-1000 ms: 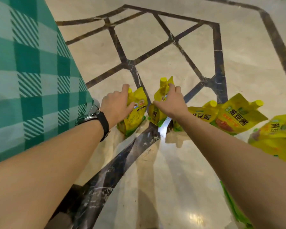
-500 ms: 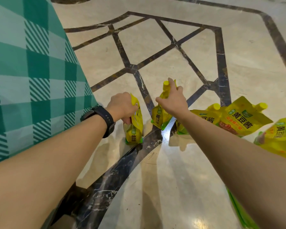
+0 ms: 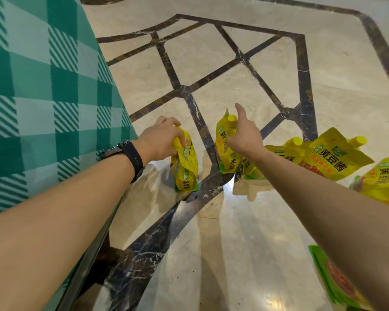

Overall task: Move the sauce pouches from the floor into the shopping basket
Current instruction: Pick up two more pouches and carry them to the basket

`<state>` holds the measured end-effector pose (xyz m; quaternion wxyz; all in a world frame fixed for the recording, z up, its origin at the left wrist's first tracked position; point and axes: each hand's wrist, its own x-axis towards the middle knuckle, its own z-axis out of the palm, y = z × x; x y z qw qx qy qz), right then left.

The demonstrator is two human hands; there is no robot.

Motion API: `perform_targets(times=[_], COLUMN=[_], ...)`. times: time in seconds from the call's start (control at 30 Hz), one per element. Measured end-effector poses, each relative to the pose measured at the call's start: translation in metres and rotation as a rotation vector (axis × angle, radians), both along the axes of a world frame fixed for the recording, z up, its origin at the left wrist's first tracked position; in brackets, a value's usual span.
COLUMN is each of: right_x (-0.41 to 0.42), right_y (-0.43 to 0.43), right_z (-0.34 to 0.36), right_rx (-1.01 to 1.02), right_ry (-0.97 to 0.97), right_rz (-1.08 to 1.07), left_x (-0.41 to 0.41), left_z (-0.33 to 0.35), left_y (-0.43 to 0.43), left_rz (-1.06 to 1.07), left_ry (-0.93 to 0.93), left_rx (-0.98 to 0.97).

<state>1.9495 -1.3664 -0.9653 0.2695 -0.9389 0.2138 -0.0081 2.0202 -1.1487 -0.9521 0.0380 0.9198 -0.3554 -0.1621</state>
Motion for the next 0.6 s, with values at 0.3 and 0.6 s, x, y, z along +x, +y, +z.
perform_targets(times=[0.3,0.6], right_x=[-0.013,-0.039], right_y=[-0.024,-0.032], right_z=[0.013,0.019], right_rx=[-0.144,-0.208], right_ry=[0.169,0.257], right_rz=[0.231,0.542], left_x=[-0.007,-0.006], left_z=[0.008,0.006], left_y=[0.002,0.012], left_rz=[-0.099,-0.054], left_ry=[-0.128,0.111], left_rx=[0.080,-0.079])
